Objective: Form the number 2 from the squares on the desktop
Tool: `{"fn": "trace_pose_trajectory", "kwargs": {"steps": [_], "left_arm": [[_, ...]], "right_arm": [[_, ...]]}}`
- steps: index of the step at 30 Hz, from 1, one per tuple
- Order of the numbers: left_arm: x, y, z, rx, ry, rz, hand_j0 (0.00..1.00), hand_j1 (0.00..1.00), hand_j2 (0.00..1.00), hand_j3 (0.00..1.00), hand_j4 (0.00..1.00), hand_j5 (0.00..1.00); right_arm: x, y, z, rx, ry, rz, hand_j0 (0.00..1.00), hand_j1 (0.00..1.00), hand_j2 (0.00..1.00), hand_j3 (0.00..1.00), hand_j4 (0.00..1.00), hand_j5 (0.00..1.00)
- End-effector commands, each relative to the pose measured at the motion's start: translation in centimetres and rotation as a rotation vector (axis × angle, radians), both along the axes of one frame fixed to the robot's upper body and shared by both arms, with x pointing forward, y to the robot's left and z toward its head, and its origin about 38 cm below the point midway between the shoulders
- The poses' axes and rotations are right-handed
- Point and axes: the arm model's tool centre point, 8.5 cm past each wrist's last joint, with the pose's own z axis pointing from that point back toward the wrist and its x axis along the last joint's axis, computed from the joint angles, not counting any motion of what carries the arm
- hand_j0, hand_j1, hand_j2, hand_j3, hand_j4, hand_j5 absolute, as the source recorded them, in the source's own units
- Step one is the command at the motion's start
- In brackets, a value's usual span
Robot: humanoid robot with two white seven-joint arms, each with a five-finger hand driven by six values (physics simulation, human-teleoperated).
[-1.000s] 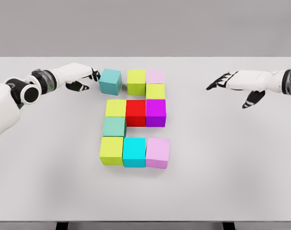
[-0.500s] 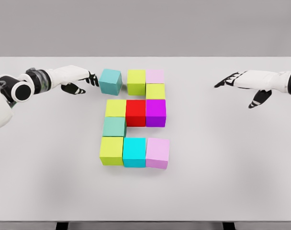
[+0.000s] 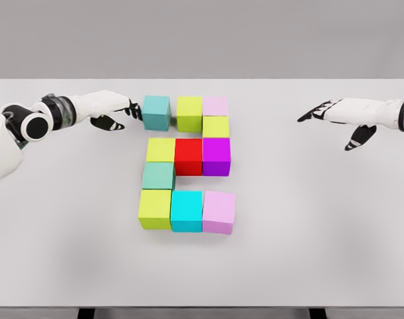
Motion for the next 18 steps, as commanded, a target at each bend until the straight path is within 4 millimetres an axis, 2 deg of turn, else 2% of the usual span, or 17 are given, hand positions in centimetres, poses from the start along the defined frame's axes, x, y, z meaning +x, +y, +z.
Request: {"fn": "trace_pose_trajectory", "kwargs": {"steps": [1,8,15,18], "left_arm": [[0.0,-0.1,0.0,-0.004,0.0,0.0,0.64,0.64,0.64,0.64,0.64,0.64],[0.3,0.6,-0.3,-0.005,-0.01,0.035,0.66,0.66,0.66,0.66,0.66,0.66],[0.8,-1.2,-1.1,-0.04,-0.028,0.033,0.66,0.66,0.66,0.66,0.66,0.66],[0.8,-1.4,-1.0,-0.045,-0.029,0.027,0.66,0.66,0.66,0.66,0.66,0.66]], "right_arm": [[0.1,0.1,0.0,0.007,-0.001,-0.001,1.0,1.0,1.0,1.0,1.0,1.0],[0.1,0.1,0.1,0.005,-0.001,-0.002,1.0,1.0,1.0,1.0,1.0,1.0],[0.1,0.1,0.0,0.004,0.0,-0.002,1.0,1.0,1.0,1.0,1.0,1.0],[0.1,0.1,0.1,0.004,-0.001,0.0,1.0,1.0,1.0,1.0,1.0,1.0]]}}
